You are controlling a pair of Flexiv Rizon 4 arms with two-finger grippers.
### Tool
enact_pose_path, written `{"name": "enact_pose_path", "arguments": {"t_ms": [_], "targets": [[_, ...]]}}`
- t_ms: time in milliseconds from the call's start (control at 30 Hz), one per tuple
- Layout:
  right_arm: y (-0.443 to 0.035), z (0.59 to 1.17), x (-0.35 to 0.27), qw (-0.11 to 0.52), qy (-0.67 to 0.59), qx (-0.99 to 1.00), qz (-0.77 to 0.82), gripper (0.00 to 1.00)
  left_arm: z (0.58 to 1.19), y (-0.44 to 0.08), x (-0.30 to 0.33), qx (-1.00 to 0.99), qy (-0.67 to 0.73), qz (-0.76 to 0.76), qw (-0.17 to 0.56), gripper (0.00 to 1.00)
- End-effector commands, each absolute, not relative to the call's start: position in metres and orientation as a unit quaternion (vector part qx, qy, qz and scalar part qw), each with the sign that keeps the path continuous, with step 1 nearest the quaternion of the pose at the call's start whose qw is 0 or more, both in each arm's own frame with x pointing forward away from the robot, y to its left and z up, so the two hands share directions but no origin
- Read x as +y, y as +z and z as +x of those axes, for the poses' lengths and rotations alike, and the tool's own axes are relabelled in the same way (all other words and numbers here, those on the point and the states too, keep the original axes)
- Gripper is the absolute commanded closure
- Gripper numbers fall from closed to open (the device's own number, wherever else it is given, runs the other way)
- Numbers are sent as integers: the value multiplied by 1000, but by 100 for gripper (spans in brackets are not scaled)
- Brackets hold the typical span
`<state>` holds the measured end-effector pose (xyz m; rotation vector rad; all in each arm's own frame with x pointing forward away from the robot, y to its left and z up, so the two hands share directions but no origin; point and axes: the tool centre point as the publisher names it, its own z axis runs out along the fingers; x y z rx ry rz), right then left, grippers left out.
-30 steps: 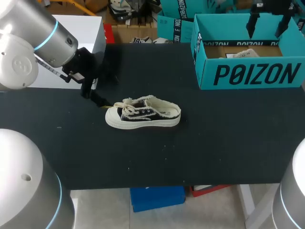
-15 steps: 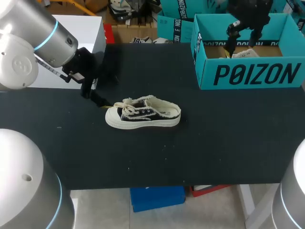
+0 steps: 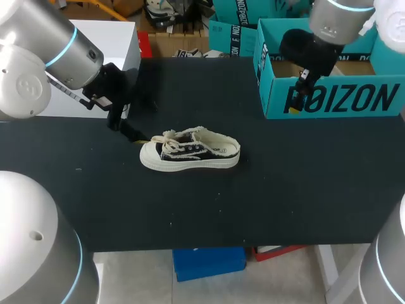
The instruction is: Take the shoe out of the shoebox, open the shoe tongue, remove and reinsert the insole, then place the shoe into the shoebox
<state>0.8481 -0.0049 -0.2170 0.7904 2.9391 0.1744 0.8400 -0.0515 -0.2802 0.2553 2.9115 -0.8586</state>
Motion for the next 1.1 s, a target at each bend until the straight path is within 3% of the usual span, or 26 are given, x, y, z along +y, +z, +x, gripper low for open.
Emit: {"name": "enact_pose_path", "arguments": {"t_ms": [33, 533, 1100], "targets": [[-217, 847, -12, 18, 132, 982, 133, 0, 840, -282, -51, 954, -282, 85, 50, 0], [-220, 846, -12, 18, 129, 984, 122, 0, 840, -282, -51, 954, -282, 85, 50, 0], [-263, 838, 23, 84, 207, 975, 14, 0, 840, -282, -51, 954, -282, 85, 50, 0]]}}
